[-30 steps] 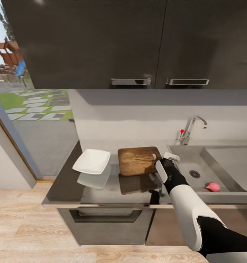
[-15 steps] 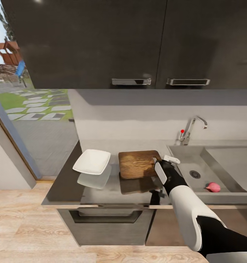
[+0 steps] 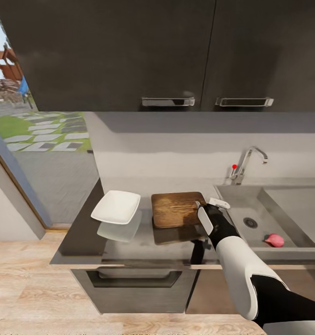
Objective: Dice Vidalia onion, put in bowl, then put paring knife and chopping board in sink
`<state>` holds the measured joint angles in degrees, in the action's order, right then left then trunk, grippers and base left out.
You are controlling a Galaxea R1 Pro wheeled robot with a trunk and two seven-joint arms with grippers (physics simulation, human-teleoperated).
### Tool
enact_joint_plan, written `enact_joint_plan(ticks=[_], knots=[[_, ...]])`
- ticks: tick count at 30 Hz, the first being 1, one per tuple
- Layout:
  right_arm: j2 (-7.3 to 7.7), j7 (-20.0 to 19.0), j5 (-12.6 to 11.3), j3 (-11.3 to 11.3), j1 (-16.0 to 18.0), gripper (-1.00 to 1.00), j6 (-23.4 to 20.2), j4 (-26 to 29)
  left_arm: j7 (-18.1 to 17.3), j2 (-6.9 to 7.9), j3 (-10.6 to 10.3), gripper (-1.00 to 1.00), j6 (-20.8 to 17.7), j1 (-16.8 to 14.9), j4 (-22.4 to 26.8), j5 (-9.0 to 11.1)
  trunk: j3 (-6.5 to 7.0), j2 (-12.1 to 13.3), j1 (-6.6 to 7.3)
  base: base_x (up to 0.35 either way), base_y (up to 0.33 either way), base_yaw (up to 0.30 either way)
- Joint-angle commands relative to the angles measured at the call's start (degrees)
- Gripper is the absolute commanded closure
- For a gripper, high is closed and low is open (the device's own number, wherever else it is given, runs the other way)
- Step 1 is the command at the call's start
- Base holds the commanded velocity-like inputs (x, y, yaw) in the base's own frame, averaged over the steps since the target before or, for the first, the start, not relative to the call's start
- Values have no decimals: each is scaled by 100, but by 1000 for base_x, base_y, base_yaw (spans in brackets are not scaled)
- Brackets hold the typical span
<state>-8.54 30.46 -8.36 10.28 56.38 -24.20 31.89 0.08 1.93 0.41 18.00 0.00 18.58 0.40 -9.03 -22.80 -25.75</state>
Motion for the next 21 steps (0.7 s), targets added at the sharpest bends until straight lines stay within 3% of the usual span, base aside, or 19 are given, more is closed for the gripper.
enact_joint_plan(ticks=[1, 10, 21], knots=[[3, 31, -51, 13, 4, 100, -6, 11, 1, 0, 3, -100, 10, 0, 5, 4, -20, -12, -3, 3, 0, 0], [19, 31, -62, 49, 4, 100, -6, 10, 1, 0, 3, -100, 10, 0, 5, 4, -103, -12, -3, 0, 0, 0], [3, 102, -352, 53, 4, 100, 3, 9, 1, 0, 3, -100, 10, 0, 5, 4, -135, -12, -3, 0, 0, 0]])
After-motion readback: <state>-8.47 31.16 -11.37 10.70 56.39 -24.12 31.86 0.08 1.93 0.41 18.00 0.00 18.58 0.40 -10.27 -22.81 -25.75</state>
